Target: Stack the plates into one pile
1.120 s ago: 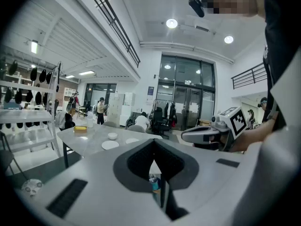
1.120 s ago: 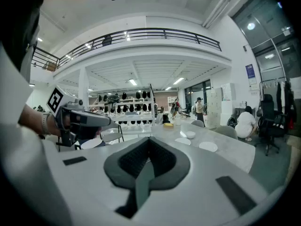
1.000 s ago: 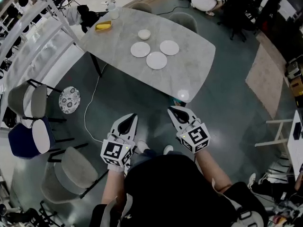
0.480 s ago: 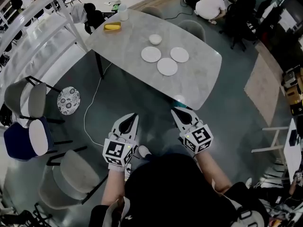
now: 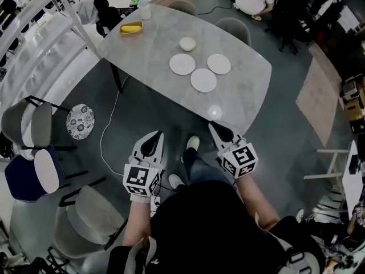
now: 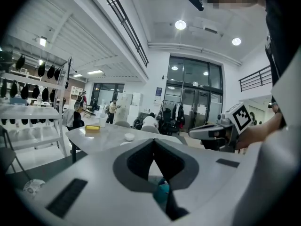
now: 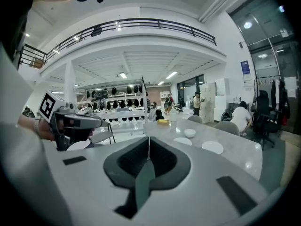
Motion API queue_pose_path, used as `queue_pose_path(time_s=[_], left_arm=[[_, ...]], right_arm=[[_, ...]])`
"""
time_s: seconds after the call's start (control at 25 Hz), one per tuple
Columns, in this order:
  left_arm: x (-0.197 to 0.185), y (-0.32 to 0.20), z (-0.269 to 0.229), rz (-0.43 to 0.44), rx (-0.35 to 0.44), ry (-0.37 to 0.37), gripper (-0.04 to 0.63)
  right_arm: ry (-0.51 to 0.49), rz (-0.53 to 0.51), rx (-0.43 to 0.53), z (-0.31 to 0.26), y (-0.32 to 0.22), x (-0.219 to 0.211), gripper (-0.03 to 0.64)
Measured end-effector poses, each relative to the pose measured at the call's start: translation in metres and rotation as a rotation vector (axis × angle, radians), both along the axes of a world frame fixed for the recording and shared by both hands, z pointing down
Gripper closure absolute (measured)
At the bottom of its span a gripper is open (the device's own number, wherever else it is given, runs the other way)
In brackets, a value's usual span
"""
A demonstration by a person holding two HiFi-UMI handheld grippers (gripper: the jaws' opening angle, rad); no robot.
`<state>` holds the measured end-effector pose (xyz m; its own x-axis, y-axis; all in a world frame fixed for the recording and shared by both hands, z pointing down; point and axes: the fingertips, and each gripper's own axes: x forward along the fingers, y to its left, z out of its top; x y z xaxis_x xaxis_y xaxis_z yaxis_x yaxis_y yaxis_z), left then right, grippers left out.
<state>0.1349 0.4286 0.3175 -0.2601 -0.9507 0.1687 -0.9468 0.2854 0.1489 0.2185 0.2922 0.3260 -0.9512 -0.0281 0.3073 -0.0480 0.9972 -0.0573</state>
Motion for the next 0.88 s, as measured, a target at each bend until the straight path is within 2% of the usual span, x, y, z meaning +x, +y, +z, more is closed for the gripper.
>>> queue_pose_path(time_s=[0.56,0.88], left_arm=[[-0.099,-0.155,0.013,0.029,-0.158,-0.003,0.588],[-0.118,-0.241,0.043,0.072,-0.262,0.018,0.588]], right_arm=[[0.024,0.042,-0.092,0.02,-0.157,-0.101,0.598],[0.067,0.075,-0.161,0.046,-0.234,-0.115,0.597]])
